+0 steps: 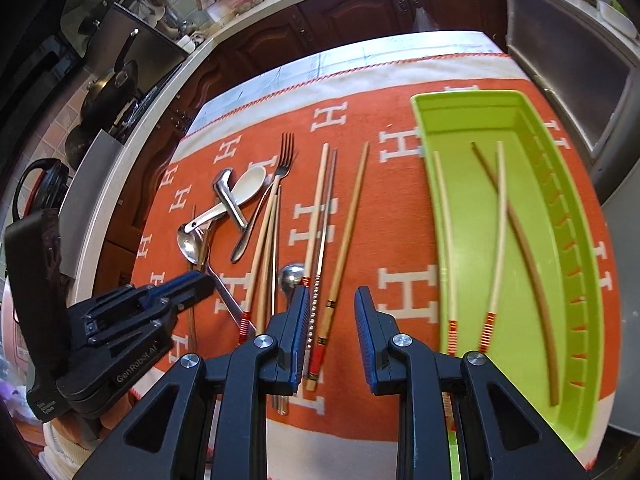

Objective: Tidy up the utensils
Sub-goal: 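Grip a red-banded chopstick with the left tool while the right tool grips a wooden one, then lower both chopsticks into the green tray and open both tools, then move both open tools back over the remaining chopsticks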

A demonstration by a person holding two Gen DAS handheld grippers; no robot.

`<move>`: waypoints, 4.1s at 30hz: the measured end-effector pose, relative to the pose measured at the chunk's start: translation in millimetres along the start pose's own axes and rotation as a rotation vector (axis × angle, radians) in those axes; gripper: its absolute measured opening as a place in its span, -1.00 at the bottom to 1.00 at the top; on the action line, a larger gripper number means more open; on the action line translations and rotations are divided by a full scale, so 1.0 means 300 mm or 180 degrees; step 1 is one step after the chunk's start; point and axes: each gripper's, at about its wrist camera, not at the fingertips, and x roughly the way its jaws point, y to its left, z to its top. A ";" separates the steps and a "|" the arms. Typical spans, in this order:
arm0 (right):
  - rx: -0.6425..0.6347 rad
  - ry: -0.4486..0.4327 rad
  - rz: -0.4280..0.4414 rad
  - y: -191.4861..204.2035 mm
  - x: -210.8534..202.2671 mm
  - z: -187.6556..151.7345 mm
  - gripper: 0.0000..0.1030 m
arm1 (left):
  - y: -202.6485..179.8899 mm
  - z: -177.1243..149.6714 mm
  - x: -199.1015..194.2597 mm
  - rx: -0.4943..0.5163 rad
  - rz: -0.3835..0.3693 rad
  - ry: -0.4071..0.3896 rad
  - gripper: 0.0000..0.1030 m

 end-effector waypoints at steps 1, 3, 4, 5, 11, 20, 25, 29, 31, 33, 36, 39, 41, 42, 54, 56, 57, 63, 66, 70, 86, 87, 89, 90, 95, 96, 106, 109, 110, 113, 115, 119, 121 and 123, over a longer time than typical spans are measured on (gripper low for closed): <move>-0.0004 0.0019 0.0000 -0.004 0.008 0.003 -0.55 | 0.003 -0.001 0.017 0.0006 -0.0021 0.0027 -0.87; -0.0021 0.0059 -0.0020 0.014 0.044 0.012 -0.55 | 0.007 -0.002 0.043 0.0006 -0.0079 0.0059 -0.87; -0.0024 0.0075 -0.0035 0.020 0.058 0.015 -0.55 | 0.009 -0.002 0.056 0.0008 -0.0115 0.0075 -0.87; -0.0031 0.0093 -0.0053 0.024 0.076 0.018 -0.55 | 0.011 -0.001 0.071 0.0003 -0.0151 0.0096 -0.87; 0.0022 0.0211 -0.0197 0.025 0.191 0.038 -0.55 | 0.015 0.022 0.146 -0.0022 -0.0277 0.0198 -0.87; -0.0053 0.0258 -0.0437 0.032 0.299 0.048 -0.57 | 0.020 0.037 0.186 -0.0031 -0.0357 0.0155 -0.87; -0.0254 0.0151 -0.0700 0.081 0.320 0.035 -0.72 | 0.036 0.036 0.184 -0.0117 -0.0383 0.0141 -0.89; -0.0144 0.0106 -0.0648 0.060 0.314 0.037 -0.87 | 0.053 0.028 0.179 -0.0241 -0.0411 0.0121 -0.93; -0.0095 0.0096 -0.0579 0.041 0.303 0.031 -0.88 | 0.057 0.023 0.176 -0.0289 -0.0388 0.0110 -0.93; -0.0008 0.0108 -0.0506 0.023 0.292 0.033 -0.88 | 0.053 0.021 0.165 -0.0315 -0.0381 0.0113 -0.94; 0.0030 0.0030 -0.0403 0.014 0.246 0.029 -0.88 | 0.042 0.016 0.130 -0.0294 -0.0351 0.0092 -0.94; 0.0064 -0.0021 -0.0291 0.008 0.201 0.023 -0.88 | 0.016 0.017 0.074 -0.0278 -0.0363 0.0016 -0.94; 0.0064 -0.0015 -0.0240 0.005 0.170 0.015 -0.88 | -0.006 0.016 0.022 -0.0237 -0.0383 -0.0089 -0.94; 0.0045 -0.0024 -0.0207 0.008 0.151 0.011 -0.88 | -0.020 0.015 0.000 -0.0224 -0.0389 -0.0133 -0.93; -0.0151 -0.0443 -0.0313 -0.049 -0.172 -0.036 -0.88 | -0.229 0.068 -0.161 -0.0102 -0.0693 -0.0194 -0.93; -0.0118 -0.0497 -0.0349 -0.089 -0.219 -0.036 -0.88 | -0.278 0.097 -0.173 -0.0099 -0.0753 -0.0172 -0.93; -0.0099 -0.0523 -0.0378 -0.108 -0.238 -0.034 -0.88 | -0.310 0.110 -0.175 -0.0084 -0.0775 -0.0159 -0.93; 0.0012 -0.0580 -0.0517 -0.235 -0.305 -0.009 -0.88 | -0.473 0.190 -0.156 -0.0051 -0.0912 -0.0003 -0.93; 0.0112 -0.0594 -0.0591 -0.325 -0.341 -0.006 -0.88 | -0.538 0.219 -0.118 -0.0117 -0.1032 0.0086 -0.93; 0.0167 -0.0559 -0.0703 -0.425 -0.359 -0.018 -0.88 | -0.596 0.219 -0.032 -0.0228 -0.1101 0.0257 -0.93; 0.0072 -0.0219 -0.0753 -0.457 -0.199 -0.022 -0.58 | -0.614 0.119 0.079 -0.0069 -0.0599 0.0311 -0.82; 0.0067 -0.0234 -0.0754 -0.455 -0.201 -0.024 -0.58 | -0.614 0.115 0.062 -0.0025 -0.0573 0.0267 -0.75; 0.0084 -0.0258 -0.0740 -0.440 -0.205 -0.018 -0.57 | -0.610 0.111 0.025 0.0065 -0.0515 0.0152 -0.64; 0.0092 -0.0265 -0.0729 -0.432 -0.211 -0.015 -0.57 | -0.603 0.110 0.008 0.0093 -0.0489 0.0108 -0.53; 0.0083 -0.0306 -0.0700 -0.398 -0.238 -0.012 -0.57 | -0.560 0.104 -0.070 0.0176 -0.0387 -0.0069 -0.27; 0.0064 -0.0306 -0.0691 -0.385 -0.239 -0.013 -0.57 | -0.548 0.101 -0.082 0.0189 -0.0353 -0.0095 -0.27; -0.0050 -0.0295 -0.0535 -0.260 -0.250 -0.037 -0.57 | -0.423 0.055 -0.204 0.0337 0.0053 -0.0375 -0.27; -0.0073 -0.0286 -0.0467 -0.219 -0.248 -0.037 -0.57 | -0.350 0.044 -0.238 0.0303 0.0168 -0.0450 -0.27; -0.0080 -0.0280 -0.0441 -0.203 -0.246 -0.037 -0.57 | -0.324 0.041 -0.250 0.0285 0.0200 -0.0472 -0.26; -0.0151 -0.0260 -0.0395 -0.161 -0.238 -0.034 -0.57 | -0.253 0.030 -0.275 0.0230 0.0296 -0.0531 -0.18; -0.0205 -0.0237 -0.0355 -0.122 -0.228 -0.032 -0.57 | -0.201 0.019 -0.290 0.0171 0.0348 -0.0567 -0.09; -0.0312 -0.0197 -0.0257 -0.035 -0.200 -0.026 -0.57 | -0.084 -0.007 -0.295 -0.0005 0.0361 -0.0574 -0.08; -0.0343 -0.0165 -0.0223 0.002 -0.179 -0.019 -0.57 | -0.019 -0.022 -0.283 -0.0098 0.0318 -0.0536 -0.08; -0.0398 -0.0098 -0.0166 0.049 -0.142 -0.008 -0.58 | 0.034 -0.032 -0.264 -0.0155 0.0297 -0.0508 -0.08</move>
